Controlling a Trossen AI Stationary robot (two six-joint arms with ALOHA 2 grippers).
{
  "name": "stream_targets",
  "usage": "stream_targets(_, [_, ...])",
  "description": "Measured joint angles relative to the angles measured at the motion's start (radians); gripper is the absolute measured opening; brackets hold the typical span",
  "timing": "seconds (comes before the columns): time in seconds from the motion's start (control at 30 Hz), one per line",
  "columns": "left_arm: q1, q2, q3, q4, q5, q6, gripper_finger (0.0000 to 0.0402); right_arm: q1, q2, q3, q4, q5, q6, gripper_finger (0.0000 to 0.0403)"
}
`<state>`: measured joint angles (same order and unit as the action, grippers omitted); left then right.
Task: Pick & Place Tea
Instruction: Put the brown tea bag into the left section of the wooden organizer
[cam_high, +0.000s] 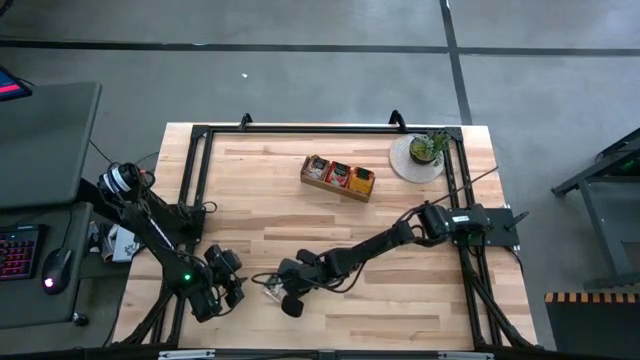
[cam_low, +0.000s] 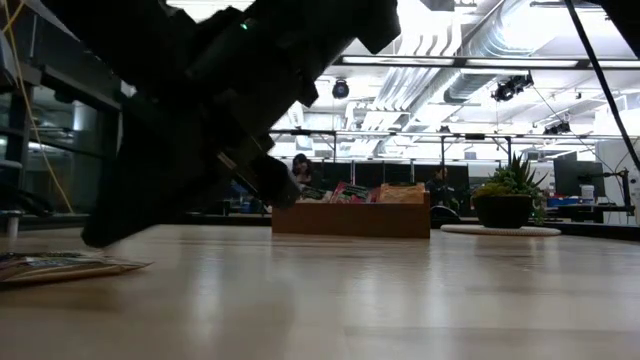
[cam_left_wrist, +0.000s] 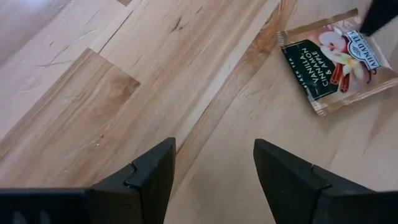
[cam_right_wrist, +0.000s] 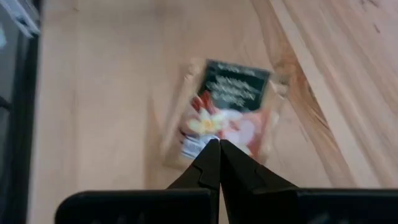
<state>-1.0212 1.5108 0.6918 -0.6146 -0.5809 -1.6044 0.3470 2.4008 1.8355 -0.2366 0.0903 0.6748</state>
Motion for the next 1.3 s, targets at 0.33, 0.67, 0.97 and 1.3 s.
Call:
stream_targets(0.33, [0.0, 0.0, 0.0, 0.036, -0.015, 0.0, 0.0216, 0.007, 0.029, 0.002, -0.016, -0.046, 0.009, 0.0])
stream_targets(0.67, [0.001, 0.0, 0.0, 0.102, -0.038, -0.006, 0.0216, 0.008, 0.054, 0.004, -0.013, -0.042, 0.061, 0.0])
stream_targets(0.97, [0.031, 0.026, 0.0, 0.119, 0.006, -0.087, 0.0216, 0.008, 0.056, 0.002, -0.008, -0.04, 0.062, 0.0])
stream_targets(1.3, [0.158, 0.01, -0.099, 0.434, 0.163, 0.151, 0.0216, 0.012, 0.057, 0.001, -0.005, -0.04, 0.059, 0.0])
